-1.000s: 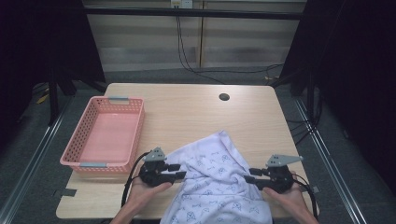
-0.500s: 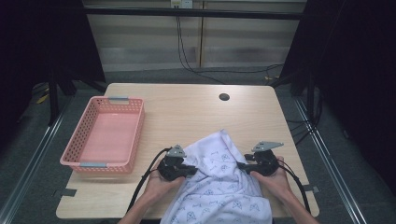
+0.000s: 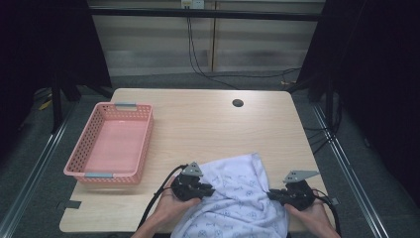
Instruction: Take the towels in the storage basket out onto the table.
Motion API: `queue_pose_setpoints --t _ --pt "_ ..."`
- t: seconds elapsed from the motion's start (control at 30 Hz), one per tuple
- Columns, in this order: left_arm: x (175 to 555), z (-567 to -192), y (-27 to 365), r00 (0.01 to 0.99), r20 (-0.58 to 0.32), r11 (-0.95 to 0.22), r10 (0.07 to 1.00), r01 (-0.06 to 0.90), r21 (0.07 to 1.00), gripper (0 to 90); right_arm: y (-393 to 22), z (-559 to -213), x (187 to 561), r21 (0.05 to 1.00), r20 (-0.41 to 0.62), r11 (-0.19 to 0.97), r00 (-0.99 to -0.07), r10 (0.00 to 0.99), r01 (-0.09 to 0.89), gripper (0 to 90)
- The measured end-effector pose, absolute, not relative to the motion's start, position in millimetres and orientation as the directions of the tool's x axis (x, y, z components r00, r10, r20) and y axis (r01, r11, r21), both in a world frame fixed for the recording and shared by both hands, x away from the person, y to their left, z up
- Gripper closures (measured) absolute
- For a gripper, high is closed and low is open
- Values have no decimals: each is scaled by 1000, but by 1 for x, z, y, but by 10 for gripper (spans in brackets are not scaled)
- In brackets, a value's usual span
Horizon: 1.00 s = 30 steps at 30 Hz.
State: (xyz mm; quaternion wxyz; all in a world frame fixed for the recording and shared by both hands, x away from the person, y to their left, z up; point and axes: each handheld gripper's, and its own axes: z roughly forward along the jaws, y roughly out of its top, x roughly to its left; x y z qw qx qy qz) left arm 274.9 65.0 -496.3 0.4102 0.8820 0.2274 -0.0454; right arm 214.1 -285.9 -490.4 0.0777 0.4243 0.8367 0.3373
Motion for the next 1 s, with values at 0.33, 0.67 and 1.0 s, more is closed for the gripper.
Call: queue_pose_setpoints --t 0.33,0.67,1.0 --pt "264 -486 79 892 -288 -545 349 443 711 729 -293 -468 245 738 162 278 -560 812 615 525" --pt "279 -472 142 794 -312 -373 522 541 754 650 -255 -489 305 698 61 334 -517 854 633 430" --pt "288 -489 151 730 -274 -394 626 600 697 537 -276 -479 295 739 94 270 -491 866 618 836"
